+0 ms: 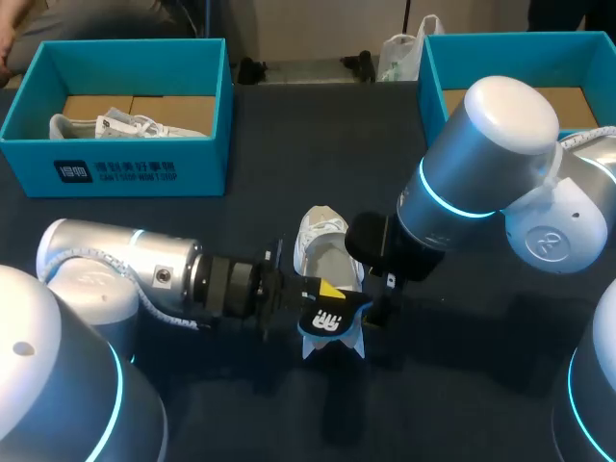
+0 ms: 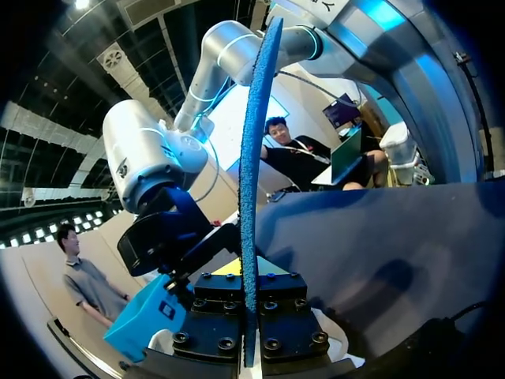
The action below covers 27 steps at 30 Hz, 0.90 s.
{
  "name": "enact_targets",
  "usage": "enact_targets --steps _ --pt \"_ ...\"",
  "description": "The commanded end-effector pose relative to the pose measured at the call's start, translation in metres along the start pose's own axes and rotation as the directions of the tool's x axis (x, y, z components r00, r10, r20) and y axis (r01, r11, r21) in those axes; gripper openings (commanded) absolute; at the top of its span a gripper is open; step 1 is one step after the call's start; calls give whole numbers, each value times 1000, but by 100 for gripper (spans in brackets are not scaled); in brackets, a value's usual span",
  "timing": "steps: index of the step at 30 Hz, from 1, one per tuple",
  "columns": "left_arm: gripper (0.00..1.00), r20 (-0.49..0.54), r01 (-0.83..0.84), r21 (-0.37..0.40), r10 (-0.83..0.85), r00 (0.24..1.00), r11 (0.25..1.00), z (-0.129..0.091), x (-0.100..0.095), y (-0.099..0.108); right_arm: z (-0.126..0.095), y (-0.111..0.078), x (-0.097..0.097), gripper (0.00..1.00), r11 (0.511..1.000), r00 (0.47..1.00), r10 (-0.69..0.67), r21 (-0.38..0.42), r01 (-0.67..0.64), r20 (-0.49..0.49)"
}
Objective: Take the shoe out of the shoebox, open the shoe tongue, remove and reinsert the insole, then place the shoe into the shoebox
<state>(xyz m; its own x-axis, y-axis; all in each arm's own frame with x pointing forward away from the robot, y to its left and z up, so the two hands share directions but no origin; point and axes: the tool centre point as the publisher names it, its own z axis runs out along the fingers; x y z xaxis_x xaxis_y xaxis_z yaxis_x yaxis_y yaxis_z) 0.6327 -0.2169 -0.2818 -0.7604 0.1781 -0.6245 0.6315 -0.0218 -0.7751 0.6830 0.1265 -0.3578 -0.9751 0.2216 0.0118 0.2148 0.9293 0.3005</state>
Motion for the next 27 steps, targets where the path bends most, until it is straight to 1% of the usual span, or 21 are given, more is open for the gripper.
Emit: enact_targets --steps 1,10,13,18,22,27 --pt "0 7 10 -3 -10 1000 1000 3 2 1 1 0 2 100 1000 1000 1 1 -1 5" --pt "0 15 35 -4 -35 999 999 2 5 6 1 0 2 100 1000 1000 1 1 -1 5" --pt "0 22 31 -23 -30 999 999 4 3 11 1 0 2 100 1000 1000 1 1 -1 5" --pt "0 50 75 -25 -74 996 997 1 0 19 1 0 2 100 1000 1000 1 1 -1 5" --pt "0 57 85 -21 -84 995 996 -5 1 21 1 0 2 100 1000 1000 1 1 -1 5" --pt "0 56 101 -28 -99 993 994 -4 4 31 1 0 2 100 1000 1000 1 1 -1 5"
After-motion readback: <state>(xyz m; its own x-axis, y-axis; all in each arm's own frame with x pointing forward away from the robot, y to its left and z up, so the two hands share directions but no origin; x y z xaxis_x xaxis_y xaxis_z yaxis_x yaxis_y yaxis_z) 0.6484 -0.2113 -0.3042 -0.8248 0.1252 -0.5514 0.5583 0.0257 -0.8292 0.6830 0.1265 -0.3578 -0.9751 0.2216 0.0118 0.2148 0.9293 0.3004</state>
